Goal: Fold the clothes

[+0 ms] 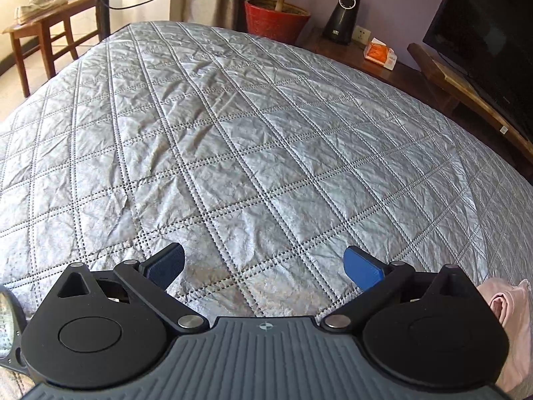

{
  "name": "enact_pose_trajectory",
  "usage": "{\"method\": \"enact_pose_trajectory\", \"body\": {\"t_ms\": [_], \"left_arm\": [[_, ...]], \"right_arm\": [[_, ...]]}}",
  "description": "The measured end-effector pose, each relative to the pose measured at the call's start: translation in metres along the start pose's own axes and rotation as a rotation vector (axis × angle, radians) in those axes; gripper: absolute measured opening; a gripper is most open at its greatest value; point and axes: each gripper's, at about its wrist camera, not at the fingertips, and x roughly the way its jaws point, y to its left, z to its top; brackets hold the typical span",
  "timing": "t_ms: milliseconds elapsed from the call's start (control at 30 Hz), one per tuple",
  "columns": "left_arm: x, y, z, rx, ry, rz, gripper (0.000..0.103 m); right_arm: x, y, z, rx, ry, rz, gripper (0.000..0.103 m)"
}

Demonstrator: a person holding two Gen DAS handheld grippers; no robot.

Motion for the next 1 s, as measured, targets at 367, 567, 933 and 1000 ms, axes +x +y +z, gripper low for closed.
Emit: {"method": "enact_pose_trajectory", "body": {"t_ms": [367,567,933,1000], "left_arm": [[-0.005,0.013,-0.003,-0.086,0.012,-0.013,0.012],[-0.027,-0.053,-0.026,0.383,-0.032,0.09,0.002],[-0.08,-0.145,-0.165,1.563,-0.097,-0.092,0.002],[-0.071,-0.131,-0.191,1.746,-0.037,-0.144,0.002]], "right_arm": [[-0.002,0.009,0.004,-0.034,-0.01,0.007,0.102],[-0.002,0.007,0.005,-0.049,-0.017,0.012,0.102],[0.006,-0.028,0.003,-0.016,-0.009,-0.021,0.102],[0.008,-0.035,0.001,-0.006,-0.005,-0.029,0.102]]}}
